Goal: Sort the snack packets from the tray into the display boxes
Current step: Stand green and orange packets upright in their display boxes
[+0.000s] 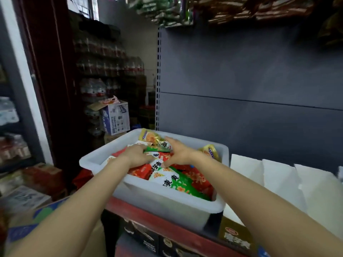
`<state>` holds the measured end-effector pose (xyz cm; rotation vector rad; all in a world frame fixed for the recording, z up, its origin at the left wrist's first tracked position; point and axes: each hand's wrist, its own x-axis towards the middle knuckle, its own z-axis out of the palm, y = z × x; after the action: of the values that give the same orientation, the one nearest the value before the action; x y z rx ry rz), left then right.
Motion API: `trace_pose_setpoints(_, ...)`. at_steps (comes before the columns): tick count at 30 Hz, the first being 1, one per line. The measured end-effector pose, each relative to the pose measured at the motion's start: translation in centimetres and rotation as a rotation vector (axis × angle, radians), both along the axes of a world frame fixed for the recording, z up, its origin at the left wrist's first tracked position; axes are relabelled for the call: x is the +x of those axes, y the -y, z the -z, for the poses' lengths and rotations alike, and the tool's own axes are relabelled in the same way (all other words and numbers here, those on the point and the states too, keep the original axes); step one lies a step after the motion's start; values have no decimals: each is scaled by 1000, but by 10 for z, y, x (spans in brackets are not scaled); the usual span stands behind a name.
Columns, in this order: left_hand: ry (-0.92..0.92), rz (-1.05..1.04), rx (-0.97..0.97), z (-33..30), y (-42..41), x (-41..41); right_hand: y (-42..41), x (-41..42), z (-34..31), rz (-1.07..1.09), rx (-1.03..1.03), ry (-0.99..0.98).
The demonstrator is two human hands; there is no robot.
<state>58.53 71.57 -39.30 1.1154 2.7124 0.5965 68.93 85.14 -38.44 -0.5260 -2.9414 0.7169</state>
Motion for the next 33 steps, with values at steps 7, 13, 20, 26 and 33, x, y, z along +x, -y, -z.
trace_pose_setpoints(7, 5, 65, 177, 8, 0, -11, -11, -4, 8, -40, -71, 66)
trace_pose_setpoints(13, -53, 95, 259, 9, -2, -10, -3, -1, 10, -22, 270, -108)
trace_pose_setpoints(20, 4, -56, 299, 4, 0, -7, 11, 10, 1, -21, 496, -131)
trace_pose_setpoints(26, 637, -257, 767, -22, 0, 21, 23, 46, -22, 95, 443, -333)
trace_pose_setpoints(33, 867, -136, 946, -43, -22, 88, 38, 104, -47, 127, 410, -363)
